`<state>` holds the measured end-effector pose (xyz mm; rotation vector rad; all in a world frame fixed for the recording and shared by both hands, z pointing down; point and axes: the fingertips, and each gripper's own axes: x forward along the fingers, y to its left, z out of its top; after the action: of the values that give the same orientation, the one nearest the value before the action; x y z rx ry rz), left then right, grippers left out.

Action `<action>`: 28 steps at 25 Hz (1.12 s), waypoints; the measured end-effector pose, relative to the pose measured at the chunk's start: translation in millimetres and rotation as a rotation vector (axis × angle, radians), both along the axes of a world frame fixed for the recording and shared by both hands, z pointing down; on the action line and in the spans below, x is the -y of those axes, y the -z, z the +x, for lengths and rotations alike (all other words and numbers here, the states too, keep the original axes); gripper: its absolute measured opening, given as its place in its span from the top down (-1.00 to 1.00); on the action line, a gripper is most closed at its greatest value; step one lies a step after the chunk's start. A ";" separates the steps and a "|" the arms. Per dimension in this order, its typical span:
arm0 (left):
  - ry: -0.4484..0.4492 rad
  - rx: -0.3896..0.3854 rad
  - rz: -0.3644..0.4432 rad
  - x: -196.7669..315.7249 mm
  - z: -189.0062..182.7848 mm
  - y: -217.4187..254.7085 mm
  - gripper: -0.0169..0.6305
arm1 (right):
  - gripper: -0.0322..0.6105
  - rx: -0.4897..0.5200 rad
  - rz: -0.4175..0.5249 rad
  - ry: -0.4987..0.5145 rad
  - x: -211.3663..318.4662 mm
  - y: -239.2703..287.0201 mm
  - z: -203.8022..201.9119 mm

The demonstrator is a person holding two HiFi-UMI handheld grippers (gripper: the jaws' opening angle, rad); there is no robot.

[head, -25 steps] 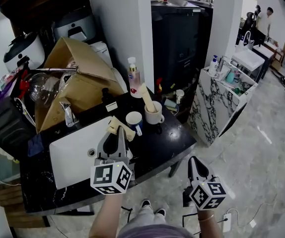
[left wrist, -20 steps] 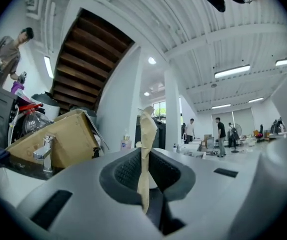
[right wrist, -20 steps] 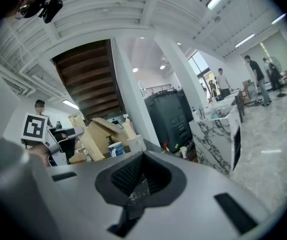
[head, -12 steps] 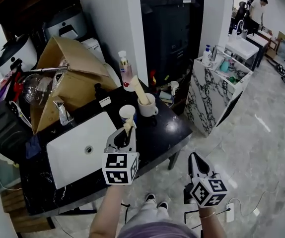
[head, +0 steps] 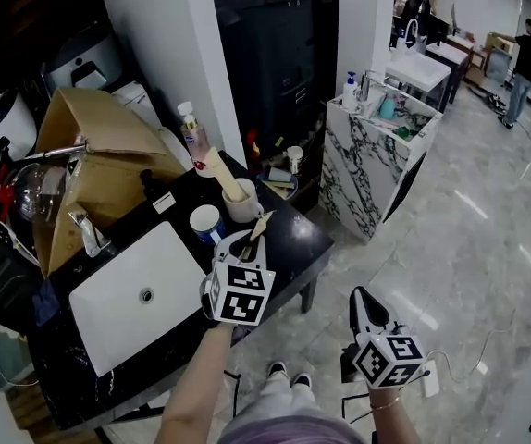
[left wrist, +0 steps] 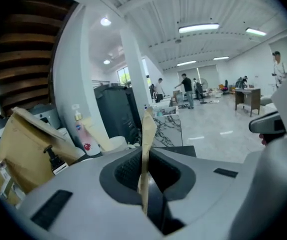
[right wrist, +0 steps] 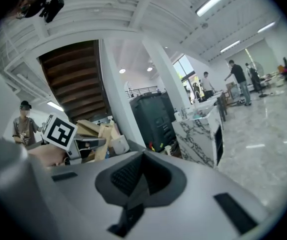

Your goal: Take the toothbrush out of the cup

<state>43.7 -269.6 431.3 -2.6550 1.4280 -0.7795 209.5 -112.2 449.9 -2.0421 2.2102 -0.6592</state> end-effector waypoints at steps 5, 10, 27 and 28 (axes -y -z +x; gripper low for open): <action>-0.105 0.166 -0.045 10.3 37.8 -29.3 0.86 | 0.89 0.009 -0.012 -0.048 -2.1 -5.1 13.4; -0.162 0.280 -0.096 16.9 60.3 -61.5 0.85 | 0.89 0.014 -0.028 -0.103 -4.7 -10.4 30.3; -0.201 0.407 -0.219 39.8 67.6 -110.1 0.52 | 0.89 0.022 -0.058 -0.164 2.1 -20.2 46.5; -0.196 0.395 -0.224 41.6 66.7 -109.4 0.46 | 0.89 0.021 -0.058 -0.163 3.1 -20.4 45.8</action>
<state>110.4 -311.2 540.8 -2.5353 1.0199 -1.4119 255.2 -115.2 470.3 -2.2020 2.0088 -0.7318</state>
